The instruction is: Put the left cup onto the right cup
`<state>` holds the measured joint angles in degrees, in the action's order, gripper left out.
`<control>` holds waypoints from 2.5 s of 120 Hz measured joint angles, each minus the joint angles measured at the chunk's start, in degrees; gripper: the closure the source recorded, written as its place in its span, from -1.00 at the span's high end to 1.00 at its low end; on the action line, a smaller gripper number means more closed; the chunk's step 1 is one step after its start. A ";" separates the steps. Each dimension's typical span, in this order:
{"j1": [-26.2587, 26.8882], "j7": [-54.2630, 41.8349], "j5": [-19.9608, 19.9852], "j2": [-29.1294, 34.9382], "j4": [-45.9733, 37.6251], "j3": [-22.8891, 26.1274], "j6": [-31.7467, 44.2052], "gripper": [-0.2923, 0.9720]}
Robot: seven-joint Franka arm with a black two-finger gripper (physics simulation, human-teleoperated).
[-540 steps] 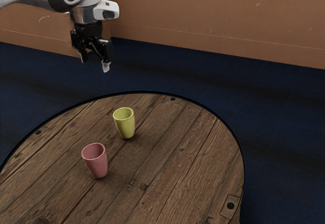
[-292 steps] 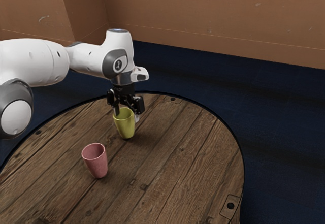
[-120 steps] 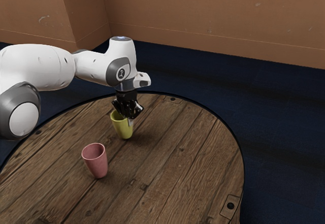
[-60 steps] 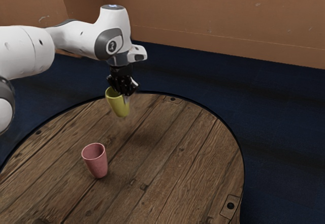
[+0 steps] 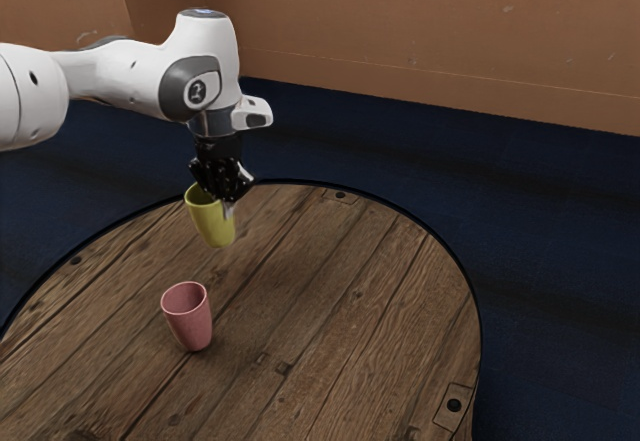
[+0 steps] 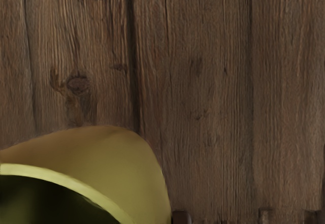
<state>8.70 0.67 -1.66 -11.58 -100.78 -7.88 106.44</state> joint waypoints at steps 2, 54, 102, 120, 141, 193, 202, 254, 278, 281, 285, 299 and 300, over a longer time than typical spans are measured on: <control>-0.01 0.08 0.00 0.38 -0.48 0.02 -0.02 -0.70; 0.93 2.68 -0.08 9.27 -10.92 0.02 0.30 -0.70; 3.02 6.18 -0.59 15.62 -18.03 0.18 0.45 -0.70; 2.56 7.22 -1.02 15.73 -18.39 0.14 0.54 -0.70; 2.28 8.03 -1.90 15.76 -18.49 -0.11 0.65 -0.70; 2.29 9.44 -2.51 17.85 -21.46 -0.22 1.82 -0.70; 2.29 9.62 -2.49 17.63 -21.47 -0.22 2.12 -0.70; 2.24 10.37 -2.48 14.98 -22.10 -0.23 4.68 -0.70; 2.28 10.64 -2.54 14.17 -22.36 -0.23 5.83 -0.70; 2.29 10.67 -2.55 14.15 -22.36 -0.23 5.92 -0.70; 2.31 10.71 -2.56 14.13 -22.37 -0.23 6.02 -0.70; 2.32 10.75 -2.41 14.01 -22.35 -0.21 6.26 -0.52; 2.32 10.74 -2.39 13.99 -22.36 -0.21 6.27 -0.49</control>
<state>11.02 11.42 -4.06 2.41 -123.14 -8.09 112.71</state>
